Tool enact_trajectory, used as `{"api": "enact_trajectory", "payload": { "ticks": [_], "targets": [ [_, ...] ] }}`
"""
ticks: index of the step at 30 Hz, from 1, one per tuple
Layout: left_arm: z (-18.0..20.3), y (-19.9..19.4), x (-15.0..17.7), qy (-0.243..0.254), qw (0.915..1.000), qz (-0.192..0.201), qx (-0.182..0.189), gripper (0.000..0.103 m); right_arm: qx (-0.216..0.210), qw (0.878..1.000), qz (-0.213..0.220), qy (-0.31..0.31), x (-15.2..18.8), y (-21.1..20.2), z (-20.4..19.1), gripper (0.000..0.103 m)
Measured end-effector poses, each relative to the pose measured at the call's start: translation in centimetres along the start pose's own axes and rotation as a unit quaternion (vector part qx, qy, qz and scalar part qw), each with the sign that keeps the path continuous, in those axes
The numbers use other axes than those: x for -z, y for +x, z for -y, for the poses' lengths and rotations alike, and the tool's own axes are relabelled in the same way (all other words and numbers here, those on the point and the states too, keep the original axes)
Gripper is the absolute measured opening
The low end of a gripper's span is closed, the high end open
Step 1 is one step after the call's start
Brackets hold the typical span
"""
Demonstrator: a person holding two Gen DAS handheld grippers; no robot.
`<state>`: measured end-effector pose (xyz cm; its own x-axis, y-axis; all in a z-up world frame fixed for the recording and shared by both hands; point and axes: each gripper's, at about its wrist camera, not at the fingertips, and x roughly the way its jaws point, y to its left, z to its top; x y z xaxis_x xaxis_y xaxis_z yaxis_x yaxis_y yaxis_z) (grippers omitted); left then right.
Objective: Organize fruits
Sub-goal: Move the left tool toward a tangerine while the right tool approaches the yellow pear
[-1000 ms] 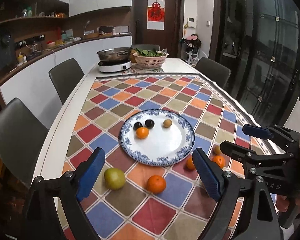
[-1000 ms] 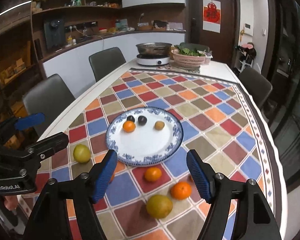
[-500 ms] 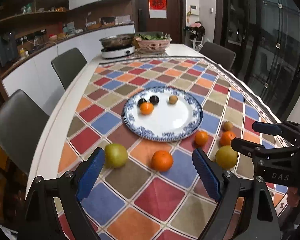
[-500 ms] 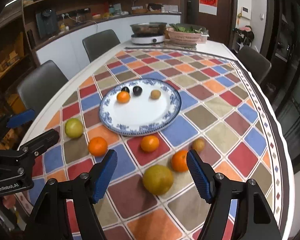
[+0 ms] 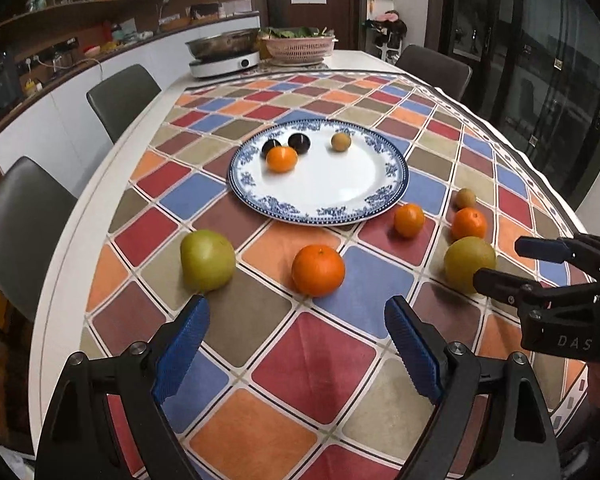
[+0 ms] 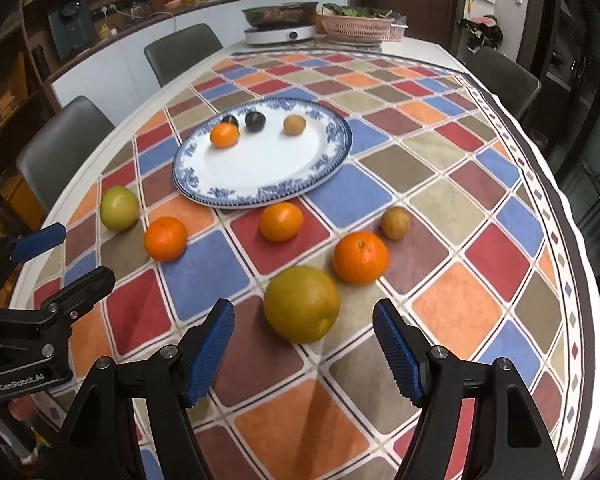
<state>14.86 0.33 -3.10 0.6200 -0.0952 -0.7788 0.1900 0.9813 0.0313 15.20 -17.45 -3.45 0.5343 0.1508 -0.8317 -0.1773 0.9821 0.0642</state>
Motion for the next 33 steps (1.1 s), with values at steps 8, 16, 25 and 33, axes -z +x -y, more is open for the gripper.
{"api": "enact_trajectory", "payload": {
  "ticks": [8,16,25,33],
  "targets": [
    [0.3,2.7,0.3,0.011,0.9996,-0.025,-0.004,0.089,-0.004,1.000,-0.026,0.012,0.7,1.8,0.5,0.072],
    [0.5,4.5,-0.9,0.017,0.9994,-0.029,-0.009,0.089,-0.008,0.999,-0.037,0.016,0.7,2.9,0.5,0.072],
    [0.7,6.5,-2.1,0.015,0.9991,-0.039,-0.005,0.077,-0.008,0.999,-0.040,0.022,0.1,3.6,0.6,0.065],
    [0.5,7.7,-1.9,-0.004,0.9987,-0.050,0.011,0.056,-0.010,0.999,-0.046,0.019,0.3,4.2,0.6,0.058]
  ]
}}
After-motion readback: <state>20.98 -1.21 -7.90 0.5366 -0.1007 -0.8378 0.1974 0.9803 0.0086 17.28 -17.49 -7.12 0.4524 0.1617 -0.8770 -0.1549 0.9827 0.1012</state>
